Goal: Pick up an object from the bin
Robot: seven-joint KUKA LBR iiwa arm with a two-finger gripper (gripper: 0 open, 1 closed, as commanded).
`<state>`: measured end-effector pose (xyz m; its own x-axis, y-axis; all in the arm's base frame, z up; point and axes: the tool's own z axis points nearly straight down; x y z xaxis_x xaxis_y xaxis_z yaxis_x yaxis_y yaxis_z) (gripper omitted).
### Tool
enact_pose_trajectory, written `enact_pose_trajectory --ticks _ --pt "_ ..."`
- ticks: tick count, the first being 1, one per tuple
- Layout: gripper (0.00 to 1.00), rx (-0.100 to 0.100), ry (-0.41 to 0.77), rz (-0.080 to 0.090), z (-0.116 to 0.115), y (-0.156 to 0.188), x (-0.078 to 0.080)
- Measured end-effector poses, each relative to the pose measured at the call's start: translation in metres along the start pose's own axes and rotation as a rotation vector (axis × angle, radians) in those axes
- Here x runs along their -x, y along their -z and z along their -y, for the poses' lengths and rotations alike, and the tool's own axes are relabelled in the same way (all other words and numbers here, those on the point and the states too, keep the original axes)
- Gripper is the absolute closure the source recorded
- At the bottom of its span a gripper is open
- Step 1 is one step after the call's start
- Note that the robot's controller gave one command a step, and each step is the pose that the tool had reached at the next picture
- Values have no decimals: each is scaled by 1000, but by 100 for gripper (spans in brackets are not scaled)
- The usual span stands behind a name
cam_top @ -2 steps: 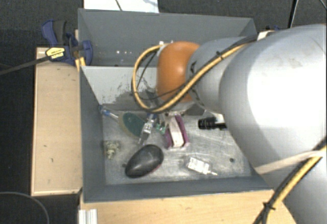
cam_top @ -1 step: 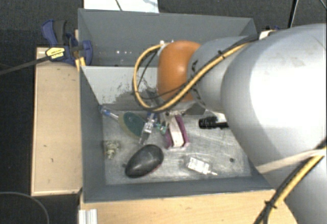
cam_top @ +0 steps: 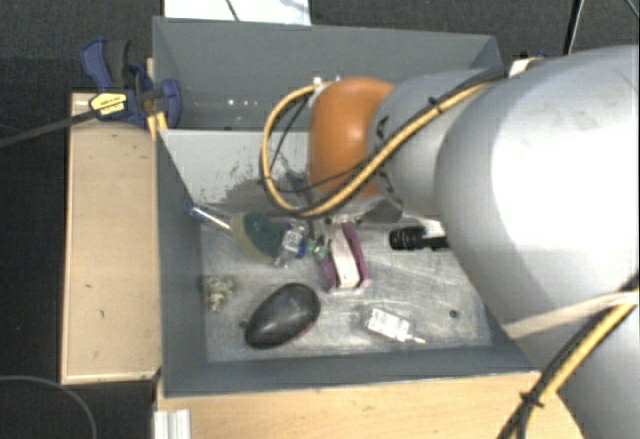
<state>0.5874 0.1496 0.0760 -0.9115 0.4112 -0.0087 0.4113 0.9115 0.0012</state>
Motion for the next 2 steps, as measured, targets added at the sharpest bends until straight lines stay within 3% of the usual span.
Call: enact_pose_trajectory --ticks 1,2 --pt "100 0 3 -4 0 7 1" --pt "100 4 10 -2 0 78 4"
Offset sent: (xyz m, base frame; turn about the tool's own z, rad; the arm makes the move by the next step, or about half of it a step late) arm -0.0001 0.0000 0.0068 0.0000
